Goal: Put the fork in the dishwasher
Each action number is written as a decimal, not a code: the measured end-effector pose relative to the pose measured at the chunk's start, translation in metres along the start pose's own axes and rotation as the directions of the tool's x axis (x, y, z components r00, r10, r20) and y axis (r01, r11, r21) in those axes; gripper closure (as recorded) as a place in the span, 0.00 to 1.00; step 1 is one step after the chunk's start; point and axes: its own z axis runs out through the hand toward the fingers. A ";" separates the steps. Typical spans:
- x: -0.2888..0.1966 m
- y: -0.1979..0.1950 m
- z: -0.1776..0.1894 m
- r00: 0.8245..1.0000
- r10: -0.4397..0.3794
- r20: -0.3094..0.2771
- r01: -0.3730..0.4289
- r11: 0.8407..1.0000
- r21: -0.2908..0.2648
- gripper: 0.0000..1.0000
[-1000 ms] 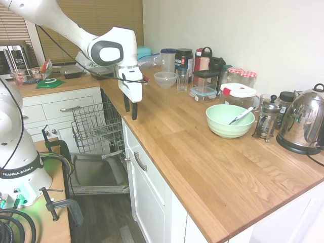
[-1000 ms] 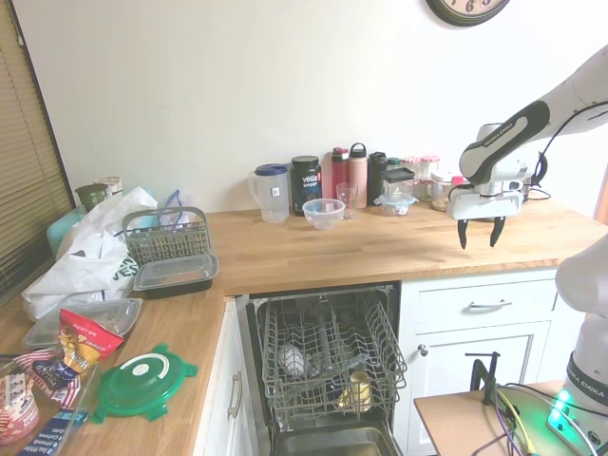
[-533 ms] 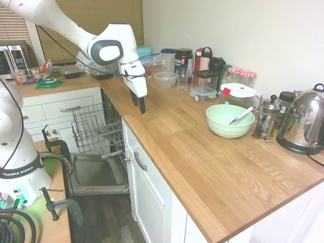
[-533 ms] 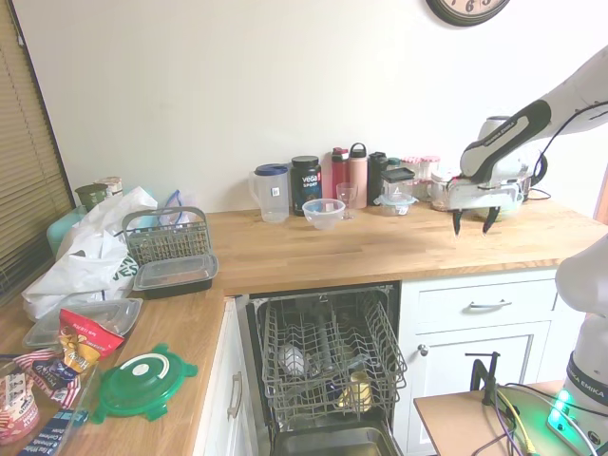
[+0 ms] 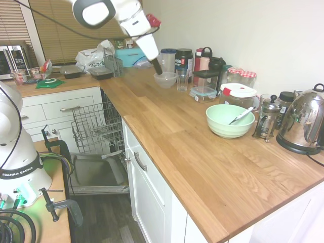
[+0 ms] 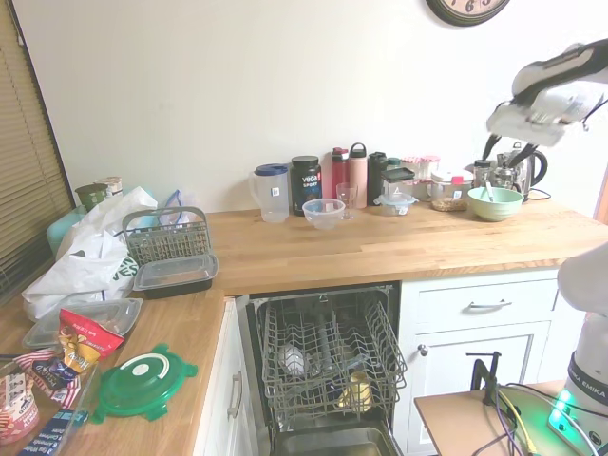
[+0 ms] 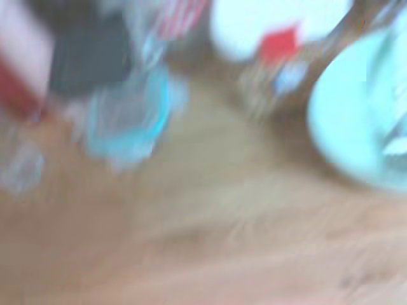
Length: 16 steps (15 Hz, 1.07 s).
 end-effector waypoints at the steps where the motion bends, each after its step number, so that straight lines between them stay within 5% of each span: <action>1: 0.021 -0.006 0.005 1.000 0.017 -0.001 -0.017 1.000 -0.009 0.00; 7: 0.138 -0.020 0.099 0.993 0.109 -0.042 -0.113 0.986 -0.123 0.00; 11: 0.183 -0.024 0.183 0.993 0.109 -0.042 -0.115 0.973 -0.201 0.00; 16: 0.217 -0.043 0.227 0.997 0.066 -0.049 -0.076 0.963 -0.259 0.00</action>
